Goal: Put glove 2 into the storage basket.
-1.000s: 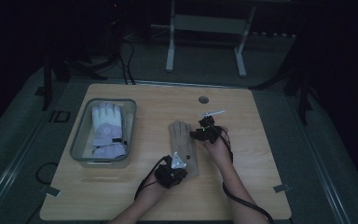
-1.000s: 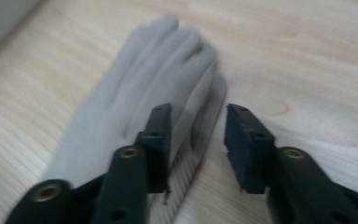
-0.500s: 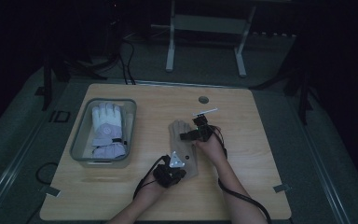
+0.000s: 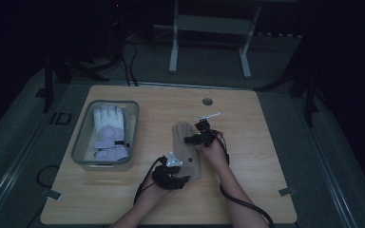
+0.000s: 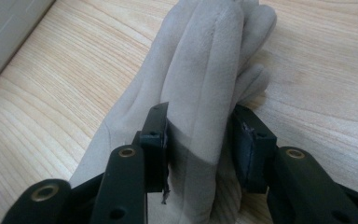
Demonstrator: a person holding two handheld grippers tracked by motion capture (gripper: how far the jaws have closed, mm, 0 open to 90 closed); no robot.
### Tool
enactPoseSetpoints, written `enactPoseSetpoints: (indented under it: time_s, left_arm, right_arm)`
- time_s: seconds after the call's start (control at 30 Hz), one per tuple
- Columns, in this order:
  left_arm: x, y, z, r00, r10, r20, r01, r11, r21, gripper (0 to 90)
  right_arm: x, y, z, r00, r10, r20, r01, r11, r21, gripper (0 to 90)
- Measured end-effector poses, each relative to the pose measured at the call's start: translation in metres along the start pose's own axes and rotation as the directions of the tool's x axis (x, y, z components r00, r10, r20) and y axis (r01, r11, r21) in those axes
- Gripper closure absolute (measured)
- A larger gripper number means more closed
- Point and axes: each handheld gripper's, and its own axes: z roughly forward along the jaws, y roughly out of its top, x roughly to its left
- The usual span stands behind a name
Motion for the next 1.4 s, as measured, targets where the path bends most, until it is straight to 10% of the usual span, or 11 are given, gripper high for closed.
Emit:
enactPoseSetpoints:
  time_s: [0.2, 0.43, 0.63, 0.73, 1.4]
  left_arm:
    - [0.003, -0.003, 0.005, 0.9960, -0.065, -0.061, 0.066, 0.9978, 0.011, 26.9]
    - [-0.006, 0.003, 0.013, 0.9967, 0.000, -0.081, 0.002, 0.9998, 0.020, 33.5]
    - [-0.009, 0.009, 0.019, 0.9992, -0.006, -0.040, 0.006, 1.0000, 0.007, 71.7]
    - [-0.009, 0.010, 0.019, 0.9996, -0.009, -0.027, 0.009, 0.9999, 0.005, 76.3]
    - [0.005, 0.025, -0.022, 0.9995, -0.030, -0.013, 0.029, 0.9978, -0.059, 78.7]
  right_arm:
    - [0.002, 0.000, 0.000, 0.9998, -0.014, 0.011, 0.014, 0.9999, -0.002, 60.8]
    - [0.003, -0.002, 0.000, 0.9997, -0.016, 0.020, 0.016, 0.9998, -0.010, 60.9]
    - [0.004, -0.004, 0.000, 0.9996, -0.018, 0.024, 0.019, 0.9996, -0.022, 62.5]
    - [0.005, -0.004, -0.001, 0.9998, -0.007, 0.020, 0.007, 0.9997, -0.023, 65.0]
    - [0.018, 0.021, -0.039, 0.9998, -0.018, -0.012, 0.016, 0.9927, -0.120, 68.3]
